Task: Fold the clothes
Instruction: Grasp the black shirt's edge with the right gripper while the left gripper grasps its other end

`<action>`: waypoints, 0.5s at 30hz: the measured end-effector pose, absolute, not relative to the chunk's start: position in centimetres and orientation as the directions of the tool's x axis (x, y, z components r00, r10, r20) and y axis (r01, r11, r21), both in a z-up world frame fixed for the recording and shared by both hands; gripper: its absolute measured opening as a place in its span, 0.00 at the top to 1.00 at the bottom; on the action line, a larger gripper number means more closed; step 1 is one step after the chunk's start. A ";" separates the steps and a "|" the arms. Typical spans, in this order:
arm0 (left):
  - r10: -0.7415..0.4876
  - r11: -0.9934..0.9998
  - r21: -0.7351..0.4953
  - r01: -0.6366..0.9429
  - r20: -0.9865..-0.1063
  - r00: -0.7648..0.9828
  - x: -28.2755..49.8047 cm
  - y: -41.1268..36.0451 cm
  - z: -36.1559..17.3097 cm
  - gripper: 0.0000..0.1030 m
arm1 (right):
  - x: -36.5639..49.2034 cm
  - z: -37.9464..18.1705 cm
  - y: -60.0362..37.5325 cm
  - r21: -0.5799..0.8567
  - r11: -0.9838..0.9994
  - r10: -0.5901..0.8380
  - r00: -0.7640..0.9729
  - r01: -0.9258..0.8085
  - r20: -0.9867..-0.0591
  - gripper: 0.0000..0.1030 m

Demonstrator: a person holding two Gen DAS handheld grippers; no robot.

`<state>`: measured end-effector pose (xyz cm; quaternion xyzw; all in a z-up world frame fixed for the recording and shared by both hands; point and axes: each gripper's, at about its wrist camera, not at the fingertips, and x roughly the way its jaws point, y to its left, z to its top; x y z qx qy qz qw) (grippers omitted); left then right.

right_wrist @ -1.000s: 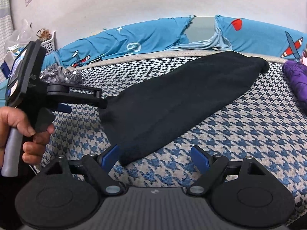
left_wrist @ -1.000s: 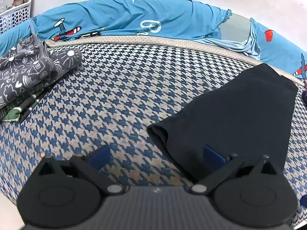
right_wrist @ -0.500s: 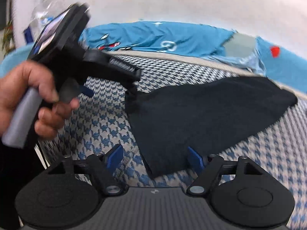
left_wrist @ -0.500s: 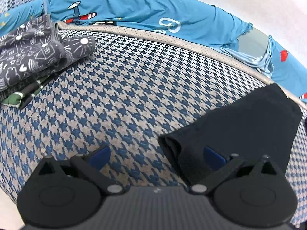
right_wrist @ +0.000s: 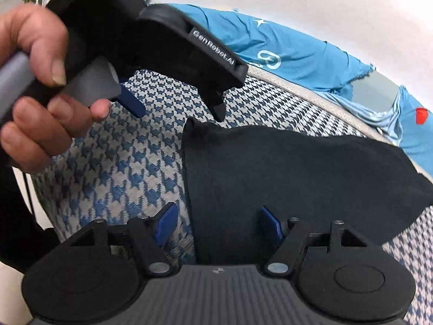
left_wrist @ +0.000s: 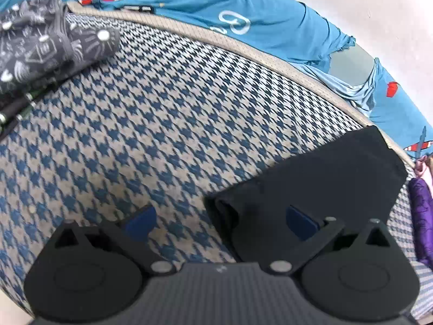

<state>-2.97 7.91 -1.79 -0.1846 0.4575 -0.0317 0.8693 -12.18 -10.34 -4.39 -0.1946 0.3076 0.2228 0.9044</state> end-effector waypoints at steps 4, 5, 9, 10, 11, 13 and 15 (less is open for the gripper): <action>-0.273 0.909 -0.401 -0.115 -0.781 0.561 -2.8 8.0 -2.0 0.00 | -11.5 -4.6 -10.6 -0.178 0.841 0.298 0.713 -0.510 -0.635 0.67; -0.283 0.905 -0.409 -0.114 -0.781 0.557 -2.8 8.0 -2.0 0.00 | -11.4 -4.5 -10.7 -0.175 0.845 0.298 0.717 -0.505 -0.631 0.78; -0.305 0.897 -0.428 -0.111 -0.780 0.546 -2.9 7.8 -2.1 0.00 | -10.3 -4.1 -12.1 -0.066 0.890 0.315 0.713 -0.451 -0.627 0.93; -0.313 0.892 -0.438 -0.114 -0.778 0.544 -2.9 7.9 -2.2 0.00 | -9.9 -4.0 -12.7 -0.019 0.903 0.324 0.709 -0.429 -0.626 0.94; -0.322 0.886 -0.449 -0.117 -0.776 0.542 -2.9 7.9 -2.2 0.00 | -9.5 -3.8 -13.3 0.028 0.913 0.332 0.706 -0.406 -0.626 0.94; -0.338 0.874 -0.469 -0.123 -0.771 0.539 -2.9 8.0 -2.3 0.00 | -8.8 -3.5 -14.5 0.121 0.926 0.350 0.699 -0.357 -0.623 0.94; -0.358 0.862 -0.491 -0.126 -0.765 0.535 -2.9 8.0 -2.3 0.00 | -8.0 -3.2 -15.7 0.212 0.929 0.368 0.694 -0.304 -0.619 0.94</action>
